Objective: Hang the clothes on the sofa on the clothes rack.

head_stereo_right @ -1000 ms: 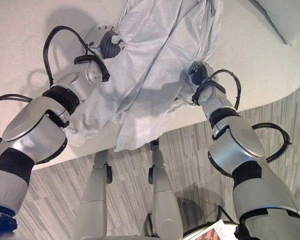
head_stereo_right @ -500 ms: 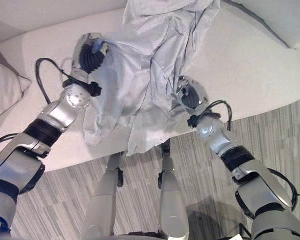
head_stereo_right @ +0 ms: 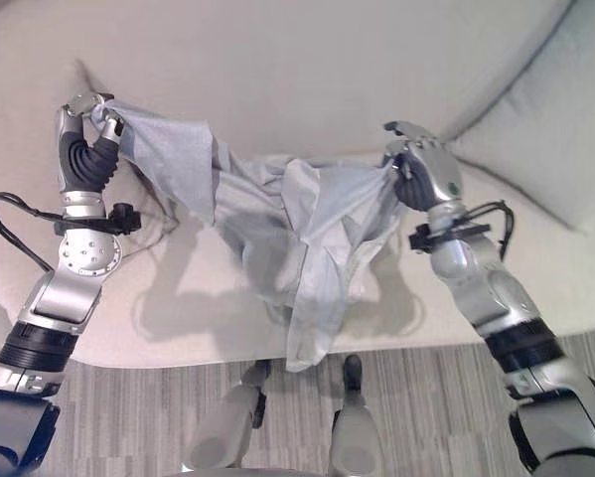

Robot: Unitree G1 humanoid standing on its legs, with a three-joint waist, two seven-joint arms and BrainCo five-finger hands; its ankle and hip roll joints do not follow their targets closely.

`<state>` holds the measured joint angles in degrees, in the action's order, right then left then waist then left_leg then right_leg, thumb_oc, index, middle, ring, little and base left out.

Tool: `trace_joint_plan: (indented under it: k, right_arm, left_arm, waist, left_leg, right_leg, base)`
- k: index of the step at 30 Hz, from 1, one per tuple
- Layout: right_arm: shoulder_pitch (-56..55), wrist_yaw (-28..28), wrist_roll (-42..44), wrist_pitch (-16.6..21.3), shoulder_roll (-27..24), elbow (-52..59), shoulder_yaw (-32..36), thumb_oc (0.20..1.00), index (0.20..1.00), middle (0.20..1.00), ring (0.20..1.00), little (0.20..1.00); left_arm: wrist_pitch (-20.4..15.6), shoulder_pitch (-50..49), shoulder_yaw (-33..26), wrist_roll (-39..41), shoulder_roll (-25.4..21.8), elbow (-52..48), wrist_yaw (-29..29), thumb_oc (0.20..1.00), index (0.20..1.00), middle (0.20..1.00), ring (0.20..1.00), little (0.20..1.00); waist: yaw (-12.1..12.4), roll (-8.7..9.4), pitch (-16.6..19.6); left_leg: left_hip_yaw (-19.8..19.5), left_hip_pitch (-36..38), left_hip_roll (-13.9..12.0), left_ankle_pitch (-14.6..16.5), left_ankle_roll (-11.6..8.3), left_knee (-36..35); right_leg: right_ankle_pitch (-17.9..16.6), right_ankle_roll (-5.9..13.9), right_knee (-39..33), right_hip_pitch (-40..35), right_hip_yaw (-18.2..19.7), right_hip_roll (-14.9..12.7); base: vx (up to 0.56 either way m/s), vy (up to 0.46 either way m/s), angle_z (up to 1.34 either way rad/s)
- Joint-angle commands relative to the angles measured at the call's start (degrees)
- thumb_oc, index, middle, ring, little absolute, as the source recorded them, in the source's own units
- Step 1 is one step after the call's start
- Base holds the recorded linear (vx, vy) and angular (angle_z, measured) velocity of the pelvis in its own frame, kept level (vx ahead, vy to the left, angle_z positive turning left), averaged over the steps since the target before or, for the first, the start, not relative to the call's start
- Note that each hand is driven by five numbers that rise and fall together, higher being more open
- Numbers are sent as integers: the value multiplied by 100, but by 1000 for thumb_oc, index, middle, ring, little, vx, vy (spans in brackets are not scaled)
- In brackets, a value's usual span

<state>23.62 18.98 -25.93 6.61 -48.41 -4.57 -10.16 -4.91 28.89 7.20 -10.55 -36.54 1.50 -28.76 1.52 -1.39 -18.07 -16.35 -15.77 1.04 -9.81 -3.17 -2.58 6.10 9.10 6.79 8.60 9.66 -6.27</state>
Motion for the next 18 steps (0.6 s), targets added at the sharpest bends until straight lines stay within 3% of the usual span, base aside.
trace_joint_plan:
  k: [1, 6, 10, 12, 13, 14, 15, 18]
  right_arm:
    - [-454, 21, -192, 216, 8, 346, 396, 200, 200, 200, 200, 200]
    - [-923, 24, -214, 262, -86, 664, 978, 200, 200, 200, 200, 200]
    - [-822, 72, -173, 256, -141, 597, 1006, 200, 200, 200, 200, 200]
    - [-523, 241, -104, 115, -178, 549, 935, 200, 200, 200, 200, 200]
    - [-507, 243, -104, 113, -178, 543, 924, 200, 200, 200, 200, 200]
    - [-413, 276, -125, 74, -195, 558, 882, 200, 200, 200, 200, 200]
    - [-374, 278, -137, 67, -206, 589, 873, 200, 200, 200, 200, 200]
    - [-128, 309, -119, 9, -328, 631, 803, 200, 200, 200, 200, 200]
  left_arm:
    - [-286, -64, -222, -453, 105, 59, 291, 200, 200, 200, 200, 200]
    - [-266, -293, -407, -506, 72, 5, 397, 200, 200, 200, 200, 200]
    - [-249, -397, -533, -527, 57, -2, 387, 200, 200, 200, 200, 200]
    - [-215, -316, -608, -521, 61, -39, 294, 200, 200, 200, 200, 200]
    - [-214, -311, -613, -521, 60, -36, 293, 200, 200, 200, 200, 200]
    - [-198, -299, -617, -543, 13, -38, 269, 200, 200, 200, 200, 200]
    - [-191, -321, -643, -566, -37, -22, 257, 200, 200, 200, 200, 200]
    - [-197, -193, -666, -573, -181, 106, 193, 200, 200, 200, 200, 200]
  waist:
    - [41, 220, 1018]
    - [49, 298, 1312]
    - [119, 338, 1443]
    - [42, 433, 1426]
    - [53, 442, 1434]
    - [63, 468, 1446]
    - [72, 471, 1489]
    - [18, 529, 1569]
  left_leg:
    - [-79, 603, -103, 421, -133, -178]
    - [-399, 594, -142, 314, -278, -223]
    - [-527, 472, -170, 175, -378, -242]
    - [877, 231, -408, 293, -344, -109]
    - [898, 254, -411, 325, -343, -133]
    - [1253, 311, -540, 332, -312, 5]
    - [1345, 405, -606, 338, -310, 26]
    - [1382, 693, -936, 430, -327, 182]
  right_leg:
    - [-229, -227, -246, -308, -266, 342]
    - [-52, -381, -332, -684, -648, 514]
    - [-80, -473, -552, -894, -833, 644]
    - [-114, -477, -640, -1001, -1276, 554]
    - [-98, -476, -652, -1010, -1252, 550]
    - [-154, -453, -660, -1024, -1329, 513]
    - [-197, -432, -677, -1049, -1380, 480]
    - [-314, -337, -656, -1051, -1545, 246]
  base:
    - [-36, -311, 130]
    - [-88, -181, 99]
    - [-170, -72, 59]
    - [-224, 83, 32]
    - [-82, 79, 99]
    - [-48, 71, 115]
    - [-111, 140, 88]
    - [-52, 204, 31]
